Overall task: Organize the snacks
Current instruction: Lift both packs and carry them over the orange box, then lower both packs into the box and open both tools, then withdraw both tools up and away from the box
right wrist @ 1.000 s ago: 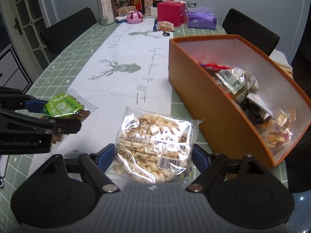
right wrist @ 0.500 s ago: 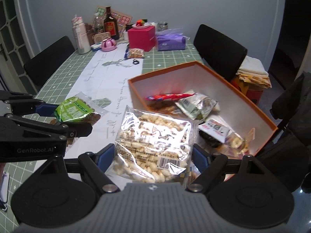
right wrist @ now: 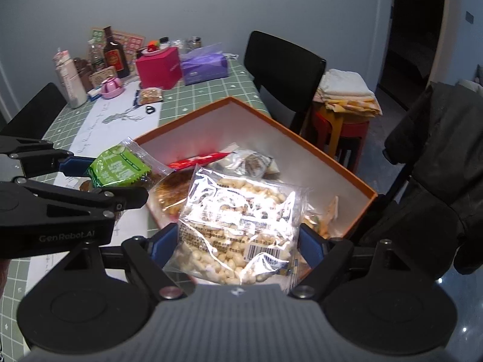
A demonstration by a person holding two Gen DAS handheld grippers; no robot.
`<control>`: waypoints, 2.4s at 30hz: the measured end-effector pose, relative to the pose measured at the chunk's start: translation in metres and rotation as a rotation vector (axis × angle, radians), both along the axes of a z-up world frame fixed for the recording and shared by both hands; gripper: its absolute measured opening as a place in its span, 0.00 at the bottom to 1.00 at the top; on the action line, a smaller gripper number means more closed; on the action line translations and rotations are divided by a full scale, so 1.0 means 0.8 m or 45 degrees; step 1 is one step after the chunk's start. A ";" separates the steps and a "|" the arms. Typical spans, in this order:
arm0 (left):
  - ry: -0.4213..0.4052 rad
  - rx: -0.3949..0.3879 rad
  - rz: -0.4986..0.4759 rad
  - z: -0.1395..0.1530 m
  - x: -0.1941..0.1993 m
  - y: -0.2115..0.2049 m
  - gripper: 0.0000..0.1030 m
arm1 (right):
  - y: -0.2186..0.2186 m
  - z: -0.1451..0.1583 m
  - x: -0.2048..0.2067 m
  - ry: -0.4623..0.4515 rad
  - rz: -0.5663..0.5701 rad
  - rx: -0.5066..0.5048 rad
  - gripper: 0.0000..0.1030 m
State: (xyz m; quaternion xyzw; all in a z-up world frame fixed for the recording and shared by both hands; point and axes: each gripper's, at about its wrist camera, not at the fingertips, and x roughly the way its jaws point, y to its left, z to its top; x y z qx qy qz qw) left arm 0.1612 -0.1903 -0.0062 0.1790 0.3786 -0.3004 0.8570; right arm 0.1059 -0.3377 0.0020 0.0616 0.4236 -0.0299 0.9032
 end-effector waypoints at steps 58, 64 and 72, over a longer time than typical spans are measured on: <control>0.271 0.076 0.080 -0.056 0.047 -0.039 0.80 | -0.049 -0.052 0.087 0.185 -0.138 0.068 0.84; 0.271 0.068 0.173 -0.036 0.043 -0.035 0.86 | -0.043 -0.025 0.073 0.157 -0.129 0.035 0.84; 0.249 -0.050 0.260 0.010 0.020 -0.009 0.87 | -0.039 0.029 0.040 0.062 -0.160 0.028 0.91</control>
